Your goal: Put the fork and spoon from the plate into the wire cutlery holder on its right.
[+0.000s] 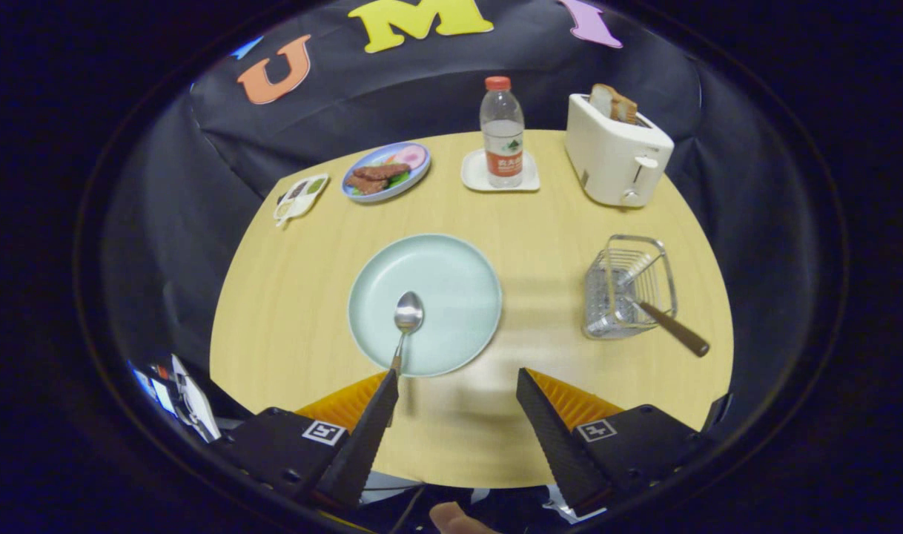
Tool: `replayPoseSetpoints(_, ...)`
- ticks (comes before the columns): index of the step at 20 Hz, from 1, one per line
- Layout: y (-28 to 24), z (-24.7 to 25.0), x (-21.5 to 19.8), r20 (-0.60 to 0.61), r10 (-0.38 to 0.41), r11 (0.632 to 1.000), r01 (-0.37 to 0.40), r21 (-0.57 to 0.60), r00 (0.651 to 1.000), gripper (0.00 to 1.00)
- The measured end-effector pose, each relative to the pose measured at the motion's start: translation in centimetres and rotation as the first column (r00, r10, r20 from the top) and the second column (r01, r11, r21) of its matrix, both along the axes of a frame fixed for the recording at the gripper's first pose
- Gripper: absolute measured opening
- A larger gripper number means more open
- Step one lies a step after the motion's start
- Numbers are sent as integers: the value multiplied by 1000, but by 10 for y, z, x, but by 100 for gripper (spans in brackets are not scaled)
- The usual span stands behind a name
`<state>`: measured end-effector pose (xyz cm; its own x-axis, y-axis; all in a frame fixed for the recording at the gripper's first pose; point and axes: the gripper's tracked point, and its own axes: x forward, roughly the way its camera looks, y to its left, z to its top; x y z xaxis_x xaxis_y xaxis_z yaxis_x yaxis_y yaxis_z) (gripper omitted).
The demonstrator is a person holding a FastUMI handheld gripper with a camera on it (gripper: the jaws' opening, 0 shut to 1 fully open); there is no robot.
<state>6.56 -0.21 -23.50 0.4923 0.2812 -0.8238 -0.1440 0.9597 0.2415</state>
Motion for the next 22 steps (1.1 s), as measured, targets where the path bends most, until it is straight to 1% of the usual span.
replayPoseSetpoints(2,19,-14,-7,-13,0,1000,0,-20,1000,97)
replayPoseSetpoints(8,66,-51,-22,-74,-2,1000,0,-29,997,95)
replayPoseSetpoints(9,72,-57,-24,-88,0,999,-2,-33,996,90)
replayPoseSetpoints(10,76,-64,-24,-98,-4,999,0,-40,995,90)
replayPoseSetpoints(15,80,-86,-20,-125,-60,995,49,-88,990,68)
replayPoseSetpoints(18,89,-94,-20,-131,-43,997,34,-68,990,55)
replayPoseSetpoints(19,87,-92,-21,-128,-39,997,30,-74,991,46)
replayPoseSetpoints(20,81,-96,-20,-122,-52,995,41,-91,991,38)
replayPoseSetpoints(21,80,-98,-19,-119,-60,995,50,-86,991,13)
replayPoseSetpoints(22,84,-94,-21,-115,-46,997,40,-61,992,14)
